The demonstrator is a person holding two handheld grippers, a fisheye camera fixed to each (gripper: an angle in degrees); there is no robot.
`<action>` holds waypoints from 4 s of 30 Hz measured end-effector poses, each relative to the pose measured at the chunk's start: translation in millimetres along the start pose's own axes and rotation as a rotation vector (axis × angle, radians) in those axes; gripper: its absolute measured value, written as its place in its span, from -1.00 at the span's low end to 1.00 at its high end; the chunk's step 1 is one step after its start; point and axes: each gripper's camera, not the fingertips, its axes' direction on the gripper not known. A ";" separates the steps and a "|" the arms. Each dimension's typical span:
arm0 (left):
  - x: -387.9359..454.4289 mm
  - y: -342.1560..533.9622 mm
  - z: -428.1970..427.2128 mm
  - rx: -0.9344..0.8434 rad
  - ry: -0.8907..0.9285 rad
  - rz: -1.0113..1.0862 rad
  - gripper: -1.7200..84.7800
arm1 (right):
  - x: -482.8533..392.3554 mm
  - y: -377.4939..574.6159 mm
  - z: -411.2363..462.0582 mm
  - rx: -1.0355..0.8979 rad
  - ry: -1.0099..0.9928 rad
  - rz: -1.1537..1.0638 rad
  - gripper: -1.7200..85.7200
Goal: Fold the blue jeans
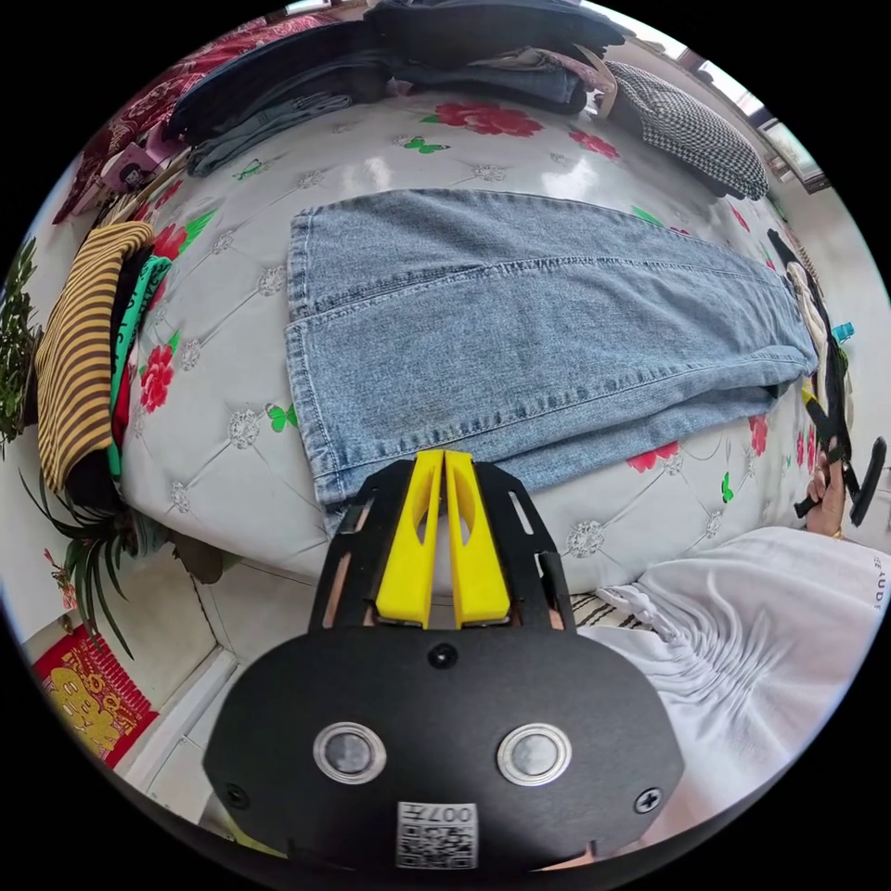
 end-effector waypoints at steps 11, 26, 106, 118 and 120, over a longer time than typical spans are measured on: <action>1.8 4.1 -1.5 -0.023 -0.013 0.018 -0.98 | -31.7 -62.3 46.2 -0.080 0.254 -0.041 -0.81; -0.4 25.3 -4.6 0.026 0.008 0.027 -0.98 | 72.0 36.9 -23.9 -0.135 -0.075 0.247 -0.93; -175.6 198.8 -185.8 0.920 0.762 -0.176 -0.84 | 107.9 13.5 -50.8 -0.034 -0.338 0.041 -0.97; -136.1 154.3 -216.3 1.006 0.903 -0.017 -0.84 | -38.6 -58.3 -2.0 -0.139 -0.655 -0.588 -0.96; -184.5 186.0 -188.2 1.046 0.919 -0.223 -0.84 | -93.7 -70.5 21.0 -0.205 -0.658 -0.732 -0.96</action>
